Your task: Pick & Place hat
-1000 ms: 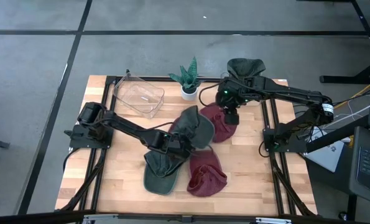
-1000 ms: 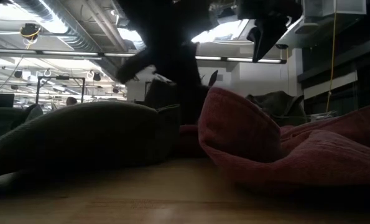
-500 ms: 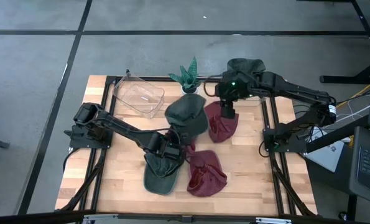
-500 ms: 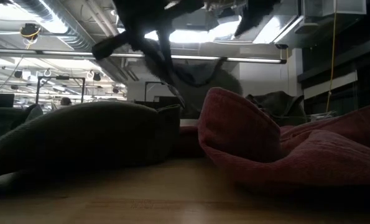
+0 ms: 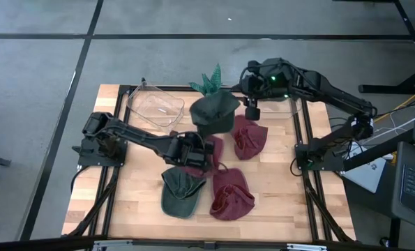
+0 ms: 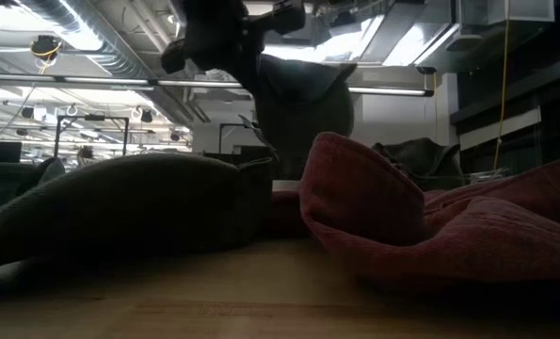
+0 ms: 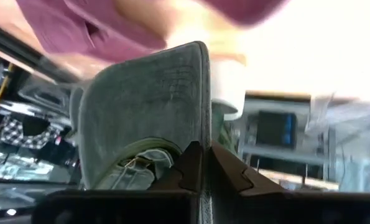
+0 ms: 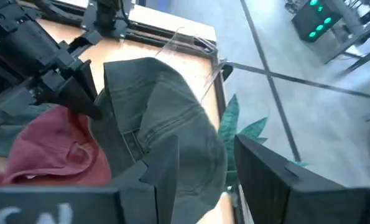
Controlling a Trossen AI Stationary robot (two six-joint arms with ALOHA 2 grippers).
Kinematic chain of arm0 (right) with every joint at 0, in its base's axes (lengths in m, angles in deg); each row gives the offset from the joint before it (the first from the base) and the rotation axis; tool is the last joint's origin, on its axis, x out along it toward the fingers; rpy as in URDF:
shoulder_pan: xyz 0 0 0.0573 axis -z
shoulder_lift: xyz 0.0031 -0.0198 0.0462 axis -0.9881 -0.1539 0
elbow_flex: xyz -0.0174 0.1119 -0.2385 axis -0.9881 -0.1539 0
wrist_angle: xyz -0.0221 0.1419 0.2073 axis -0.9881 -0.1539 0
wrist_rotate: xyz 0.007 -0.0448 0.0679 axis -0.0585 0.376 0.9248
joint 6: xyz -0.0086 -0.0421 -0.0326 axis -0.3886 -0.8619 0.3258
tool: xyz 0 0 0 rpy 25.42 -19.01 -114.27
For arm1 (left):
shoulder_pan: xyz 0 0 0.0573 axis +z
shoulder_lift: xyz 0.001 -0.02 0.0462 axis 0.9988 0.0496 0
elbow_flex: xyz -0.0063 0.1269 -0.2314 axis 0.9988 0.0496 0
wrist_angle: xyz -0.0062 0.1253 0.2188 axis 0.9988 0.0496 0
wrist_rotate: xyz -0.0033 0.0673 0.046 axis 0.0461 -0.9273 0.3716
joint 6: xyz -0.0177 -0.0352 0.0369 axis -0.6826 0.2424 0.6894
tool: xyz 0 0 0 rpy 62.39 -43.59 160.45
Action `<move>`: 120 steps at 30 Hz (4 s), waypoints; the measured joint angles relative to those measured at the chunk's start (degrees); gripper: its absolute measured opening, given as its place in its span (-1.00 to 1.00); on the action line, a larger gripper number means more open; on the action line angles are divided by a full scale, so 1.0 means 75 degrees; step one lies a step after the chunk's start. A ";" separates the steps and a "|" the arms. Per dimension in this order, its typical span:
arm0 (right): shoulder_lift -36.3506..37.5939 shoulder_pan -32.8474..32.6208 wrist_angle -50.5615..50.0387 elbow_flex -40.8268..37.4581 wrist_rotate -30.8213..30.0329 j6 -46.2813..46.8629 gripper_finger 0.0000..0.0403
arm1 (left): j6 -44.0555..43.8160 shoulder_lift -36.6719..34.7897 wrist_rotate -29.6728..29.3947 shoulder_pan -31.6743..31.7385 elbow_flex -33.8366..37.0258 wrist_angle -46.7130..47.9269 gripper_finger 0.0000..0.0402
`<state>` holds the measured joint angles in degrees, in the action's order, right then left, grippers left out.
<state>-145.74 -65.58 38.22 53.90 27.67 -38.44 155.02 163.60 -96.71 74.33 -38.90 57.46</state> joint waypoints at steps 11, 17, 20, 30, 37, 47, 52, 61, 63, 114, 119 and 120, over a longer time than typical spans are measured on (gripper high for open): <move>-0.0746 0.0019 -0.0076 0.0519 -0.0639 -0.0965 -0.24 | 0.1111 -0.0083 -0.0080 0.0249 -0.0226 -0.0122 -0.95; -0.1096 0.0162 -0.0379 0.0519 -0.0873 -0.0952 -0.24 | 0.1236 -0.0080 -0.0074 0.0246 -0.0245 -0.0141 -0.95; -0.1201 0.0272 -0.0533 0.0519 -0.0987 -0.0950 -0.24 | 0.1238 -0.0080 -0.0077 0.0246 -0.0245 -0.0156 -0.95; -0.1226 0.0672 -0.0588 0.0519 -0.0775 -0.0877 -0.24 | 0.1238 -0.0077 -0.0077 0.0246 -0.0245 -0.0154 -0.95; -0.1429 0.0943 -0.0753 0.0519 0.0201 -0.0543 -0.24 | 0.1299 -0.0162 -0.0080 0.0246 -0.0245 -0.0047 -0.95; -0.1719 0.0986 -0.0823 0.0519 0.0688 -0.0646 -0.42 | 0.1299 -0.0197 -0.0089 0.0246 -0.0245 -0.0060 -0.95; -0.1719 0.0962 -0.0942 0.0519 0.0693 -0.0687 -0.93 | 0.1173 -0.0197 -0.0059 0.0261 -0.0245 -0.0060 -0.94; -0.1719 0.0959 -0.1058 0.0519 0.0829 -0.0582 -0.98 | -0.0157 -0.0234 0.0338 0.0389 -0.0245 -0.0472 -0.80; -0.1719 0.0949 -0.1070 0.0519 0.0829 -0.0572 -0.98 | -0.0196 -0.0324 0.0538 0.0427 -0.0245 -0.0859 -0.75; 0.0565 0.1720 -0.2189 0.0519 -0.1284 0.3660 -0.99 | -1.1250 -0.4267 0.6619 0.1632 -0.0221 0.0337 -0.16; 0.0691 0.2157 -0.2413 0.0519 -0.1262 0.4157 -0.99 | -1.1065 -0.5018 0.6981 0.2013 -0.0215 0.0334 -0.17; 0.0691 0.2241 -0.2486 0.0519 -0.1262 0.4249 -0.99 | -1.1045 -0.5139 0.6998 0.2066 -0.0215 0.0335 -0.17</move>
<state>-140.56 -48.77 19.58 57.80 18.20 -6.57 72.18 125.06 -44.23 89.82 -40.52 59.97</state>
